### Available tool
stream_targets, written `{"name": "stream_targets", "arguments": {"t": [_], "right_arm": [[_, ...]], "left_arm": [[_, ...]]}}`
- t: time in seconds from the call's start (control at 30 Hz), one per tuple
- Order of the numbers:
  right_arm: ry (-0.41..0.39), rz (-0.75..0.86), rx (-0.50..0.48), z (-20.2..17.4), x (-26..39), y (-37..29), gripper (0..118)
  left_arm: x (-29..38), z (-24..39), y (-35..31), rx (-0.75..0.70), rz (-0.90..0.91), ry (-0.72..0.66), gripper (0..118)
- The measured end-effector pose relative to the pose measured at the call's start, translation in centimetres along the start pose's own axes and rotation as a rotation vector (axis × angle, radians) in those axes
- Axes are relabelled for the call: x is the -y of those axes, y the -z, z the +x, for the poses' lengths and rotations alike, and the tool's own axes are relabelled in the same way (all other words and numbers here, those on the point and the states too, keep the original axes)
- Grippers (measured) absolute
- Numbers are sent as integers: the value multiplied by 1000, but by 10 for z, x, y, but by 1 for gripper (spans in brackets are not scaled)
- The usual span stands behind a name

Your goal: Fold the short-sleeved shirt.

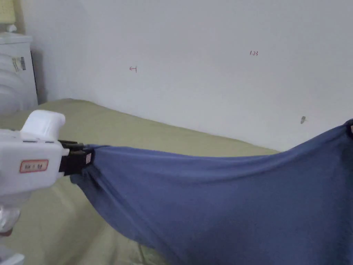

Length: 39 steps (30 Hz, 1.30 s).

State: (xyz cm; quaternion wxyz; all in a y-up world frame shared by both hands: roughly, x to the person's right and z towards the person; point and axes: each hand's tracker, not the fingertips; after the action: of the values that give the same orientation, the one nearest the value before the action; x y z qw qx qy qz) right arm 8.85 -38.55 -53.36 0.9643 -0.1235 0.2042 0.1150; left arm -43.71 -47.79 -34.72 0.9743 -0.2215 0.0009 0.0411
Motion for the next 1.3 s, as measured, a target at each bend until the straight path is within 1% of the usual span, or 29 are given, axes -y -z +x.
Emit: {"name": "stream_targets", "arguments": {"t": [0.13,0.17,0.2,0.23,0.3,0.37,0.4,0.43,0.47,0.5,0.53,0.57,0.6,0.63,0.67,0.77,0.8,0.83,0.9,0.93,1.0,1.1,1.2,1.3], "right_arm": [[3,50,38,19,-41,-5,0],[-3,67,81,21,-51,-4,0],[-4,67,78,27,-60,-2,0],[-9,77,90,31,-68,1,0],[-15,80,103,39,-84,8,0],[-29,116,105,56,-97,21,0],[-27,127,131,60,-103,25,0],[6,136,153,67,-109,30,0],[39,142,153,75,-111,32,0],[58,152,165,79,-115,35,0],[58,159,169,83,-119,41,0],[65,166,186,85,-123,44,0],[67,180,177,87,-127,45,0],[71,192,183,88,-132,49,0],[74,195,195,88,-136,53,0],[92,209,211,92,-148,60,0],[90,218,221,91,-152,61,0],[89,232,222,91,-154,60,0],[82,250,214,85,-160,56,0],[84,254,205,84,-161,54,0],[77,260,186,78,-160,48,0],[41,228,164,66,-150,38,0],[-12,197,104,51,-132,26,0],[-37,152,94,32,-111,11,0]], "left_arm": [[-68,9,30,9,38,57,3],[-83,12,38,-18,59,79,3],[-99,14,45,-9,51,80,3],[-115,17,52,-31,68,108,3],[-140,19,64,-23,86,96,3],[-161,17,76,-10,130,71,3],[-170,17,83,-12,130,70,3],[-178,13,90,-21,136,60,3],[-185,12,96,-19,134,66,3],[-191,13,101,-37,150,91,3],[-199,12,107,-47,146,124,3],[-198,30,101,-67,145,160,3],[-200,40,99,-75,164,167,3],[-207,42,101,-73,158,205,3],[-212,43,102,-70,191,217,3],[-225,42,101,-77,203,232,3],[-226,45,99,-82,206,234,3],[-235,29,108,-89,221,234,3],[-237,25,105,-77,242,186,3],[-237,25,103,-83,253,185,3],[-245,4,120,-89,263,176,3],[-228,-1,119,-94,246,174,3],[-204,-14,115,-81,215,150,3],[-175,-20,101,-70,200,140,3]]}}
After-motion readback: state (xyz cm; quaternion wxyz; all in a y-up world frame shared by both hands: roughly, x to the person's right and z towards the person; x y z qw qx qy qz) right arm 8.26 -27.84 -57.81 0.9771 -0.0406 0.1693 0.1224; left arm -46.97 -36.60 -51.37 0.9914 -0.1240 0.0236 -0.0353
